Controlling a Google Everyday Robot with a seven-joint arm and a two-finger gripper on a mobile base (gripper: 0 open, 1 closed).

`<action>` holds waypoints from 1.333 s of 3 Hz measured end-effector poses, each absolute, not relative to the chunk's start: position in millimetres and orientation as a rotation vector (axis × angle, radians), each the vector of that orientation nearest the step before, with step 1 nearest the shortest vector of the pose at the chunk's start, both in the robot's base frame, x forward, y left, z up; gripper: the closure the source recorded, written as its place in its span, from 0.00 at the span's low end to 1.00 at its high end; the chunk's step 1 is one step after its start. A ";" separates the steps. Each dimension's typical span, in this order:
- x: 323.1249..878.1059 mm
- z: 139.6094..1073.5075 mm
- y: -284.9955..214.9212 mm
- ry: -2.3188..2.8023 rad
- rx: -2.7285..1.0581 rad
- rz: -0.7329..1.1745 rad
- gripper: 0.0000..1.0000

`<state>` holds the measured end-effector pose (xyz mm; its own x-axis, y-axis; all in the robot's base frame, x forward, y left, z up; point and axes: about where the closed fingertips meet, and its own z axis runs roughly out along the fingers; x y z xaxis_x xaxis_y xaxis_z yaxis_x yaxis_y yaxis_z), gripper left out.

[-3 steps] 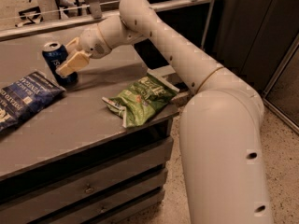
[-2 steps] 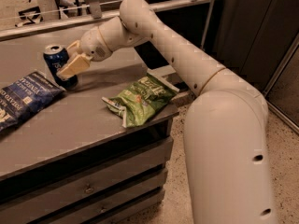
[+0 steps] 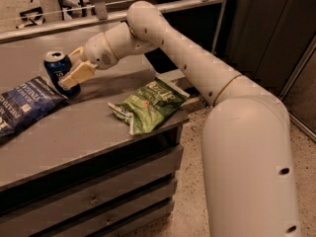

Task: Move pepsi can near blue chip bag

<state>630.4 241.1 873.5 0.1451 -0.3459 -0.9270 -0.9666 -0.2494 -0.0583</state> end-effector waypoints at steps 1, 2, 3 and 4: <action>622.8 872.6 244.6 1.259 -1.711 1.133 0.36; 617.0 870.8 244.5 1.258 -1.709 1.155 0.13; 613.2 870.5 238.4 1.271 -1.706 1.156 0.00; 611.2 881.9 212.5 1.269 -1.649 1.114 0.00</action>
Offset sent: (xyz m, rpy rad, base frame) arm -0.0169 -0.0030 -0.0031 0.0226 0.0435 0.0242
